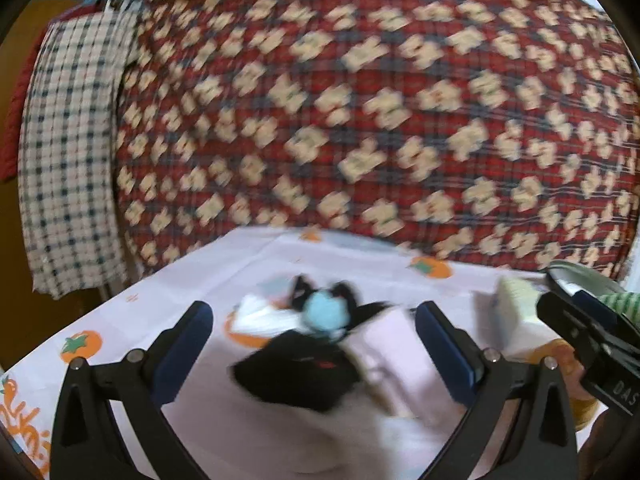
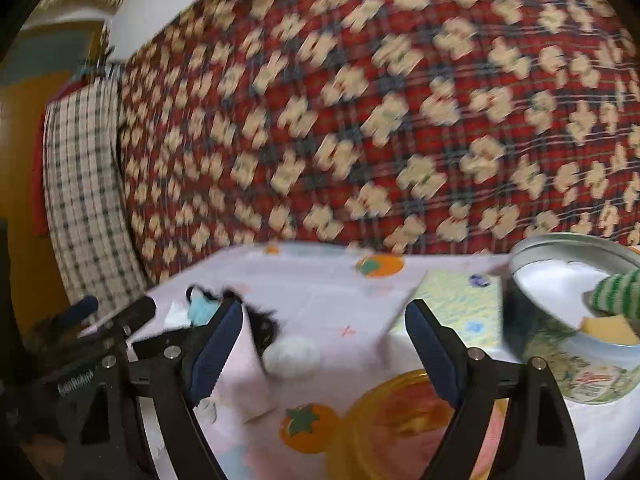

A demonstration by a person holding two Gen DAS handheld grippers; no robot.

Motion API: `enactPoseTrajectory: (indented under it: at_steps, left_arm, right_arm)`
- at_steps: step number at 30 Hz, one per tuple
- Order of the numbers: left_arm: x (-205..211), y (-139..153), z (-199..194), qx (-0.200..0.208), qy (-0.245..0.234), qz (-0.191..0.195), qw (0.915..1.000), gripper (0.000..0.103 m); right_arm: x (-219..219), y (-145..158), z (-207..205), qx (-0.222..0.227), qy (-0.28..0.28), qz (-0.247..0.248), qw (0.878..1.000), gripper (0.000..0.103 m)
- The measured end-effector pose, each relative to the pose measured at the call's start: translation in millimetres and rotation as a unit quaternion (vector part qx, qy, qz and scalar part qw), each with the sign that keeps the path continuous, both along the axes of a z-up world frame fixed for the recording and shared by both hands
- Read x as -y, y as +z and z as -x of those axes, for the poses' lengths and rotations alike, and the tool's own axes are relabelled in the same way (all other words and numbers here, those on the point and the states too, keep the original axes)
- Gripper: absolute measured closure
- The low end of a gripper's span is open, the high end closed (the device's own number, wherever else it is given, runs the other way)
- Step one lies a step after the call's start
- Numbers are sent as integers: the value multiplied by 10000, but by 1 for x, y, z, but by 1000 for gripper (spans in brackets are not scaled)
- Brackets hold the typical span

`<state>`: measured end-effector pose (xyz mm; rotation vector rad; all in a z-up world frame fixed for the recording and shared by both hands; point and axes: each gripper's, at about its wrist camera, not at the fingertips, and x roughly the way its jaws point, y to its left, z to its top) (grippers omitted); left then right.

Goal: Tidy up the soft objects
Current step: 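Move both grippers back toward the black cloth and pink towel, then grasp the black fuzzy cloth with the left gripper while the right grasps the pink towel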

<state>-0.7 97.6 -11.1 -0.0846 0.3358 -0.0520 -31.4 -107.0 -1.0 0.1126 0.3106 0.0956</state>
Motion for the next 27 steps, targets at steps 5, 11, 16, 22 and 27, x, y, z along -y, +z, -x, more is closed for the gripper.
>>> enactPoseTrajectory:
  at_steps: [5,11,16,22,27]
  left_arm:
    - [-36,-11,-27,-560,156,391,9975,1]
    - [-53,-26,-49,-1147,114,831,9899,1]
    - [-54,-32,-59,-1386,-39,1027,9850,1]
    - [-50,-31,-58,-1375,14,913,9863,1]
    - [-39,-26,-53,-1220,-163,654,9902,1]
  right_arm:
    - [-29,-8,-28,-503,591,217,9967,21]
    - [-53,-25,-64,-1371,1007,344,9848,30]
    - [-59,-44,-89,-2114,1364,215,9676,34]
    - [-65,-52,-97,-2431,1642,169,9558,75]
    - [-53,-35,-77,-1702,1588,-108,9725,96]
